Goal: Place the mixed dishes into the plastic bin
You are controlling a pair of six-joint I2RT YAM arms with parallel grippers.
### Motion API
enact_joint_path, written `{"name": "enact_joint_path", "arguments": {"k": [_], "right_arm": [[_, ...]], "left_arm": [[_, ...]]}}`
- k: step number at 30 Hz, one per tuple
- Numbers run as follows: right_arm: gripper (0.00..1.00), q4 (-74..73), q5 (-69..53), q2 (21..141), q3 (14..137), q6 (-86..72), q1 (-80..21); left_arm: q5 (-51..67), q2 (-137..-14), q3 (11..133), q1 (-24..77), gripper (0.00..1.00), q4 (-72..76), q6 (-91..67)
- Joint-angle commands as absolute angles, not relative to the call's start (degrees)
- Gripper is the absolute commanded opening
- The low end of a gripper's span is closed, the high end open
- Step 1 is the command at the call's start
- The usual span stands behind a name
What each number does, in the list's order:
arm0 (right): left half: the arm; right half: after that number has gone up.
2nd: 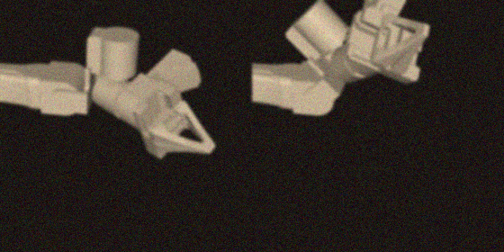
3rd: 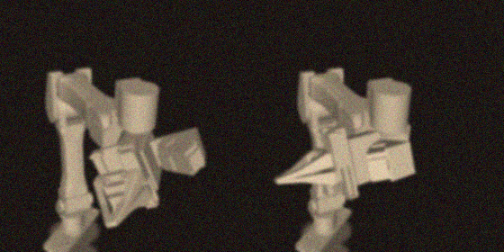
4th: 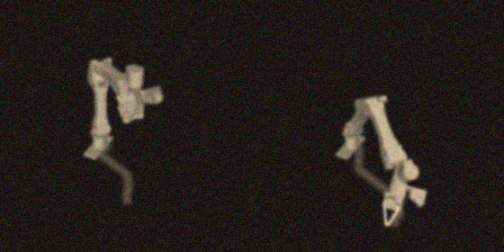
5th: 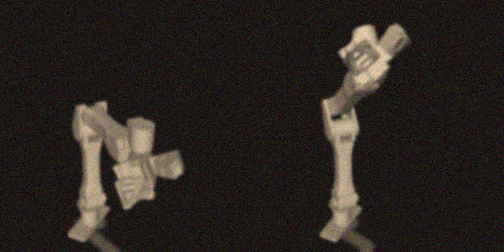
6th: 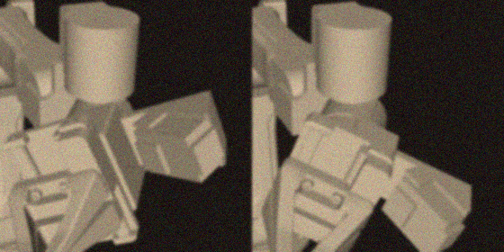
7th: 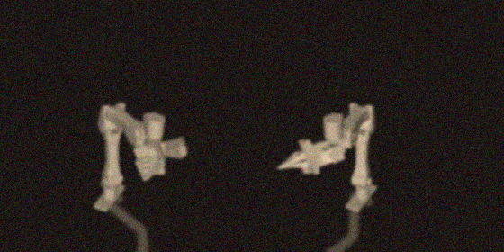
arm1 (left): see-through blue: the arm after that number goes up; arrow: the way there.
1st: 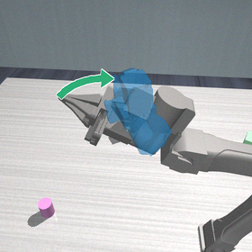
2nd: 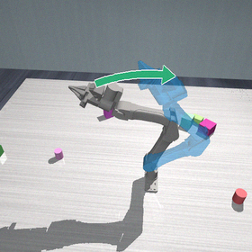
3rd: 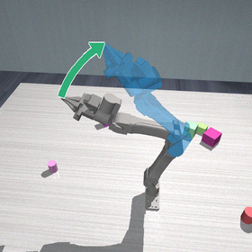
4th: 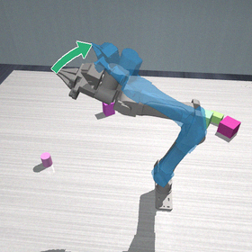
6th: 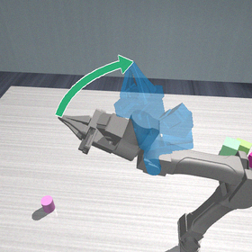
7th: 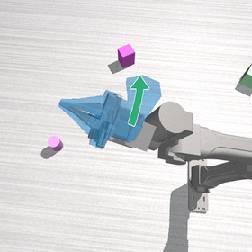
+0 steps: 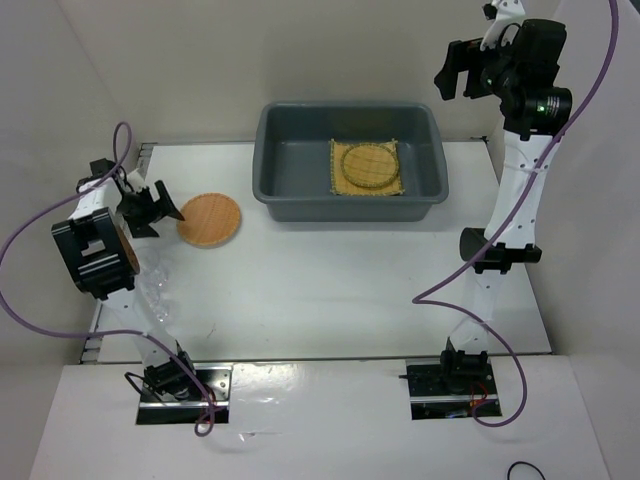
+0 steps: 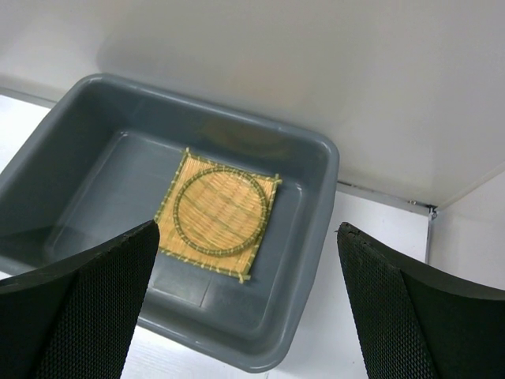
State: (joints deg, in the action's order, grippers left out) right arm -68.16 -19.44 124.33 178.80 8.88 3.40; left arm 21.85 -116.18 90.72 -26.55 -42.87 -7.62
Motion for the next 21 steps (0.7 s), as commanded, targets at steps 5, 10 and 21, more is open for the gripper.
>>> {"name": "enact_joint_path", "arguments": {"k": [5,10,21], "right_arm": [[0.98,-70.4,-20.48,124.72,179.12,9.93,3.52],[0.98,-70.4,-19.16,124.19,179.12,9.93,3.52],[0.98,-70.4,-16.61,123.66,177.98,10.46,3.52]], "left_arm": [[36.21,-123.3,96.06,-25.75,1.0,-42.8,-2.29],[39.9,-128.14,97.21,-26.28,1.0,-42.8,-1.76],[52.27,-135.69,97.29,-26.28,0.69,-40.69,-2.29]]}}
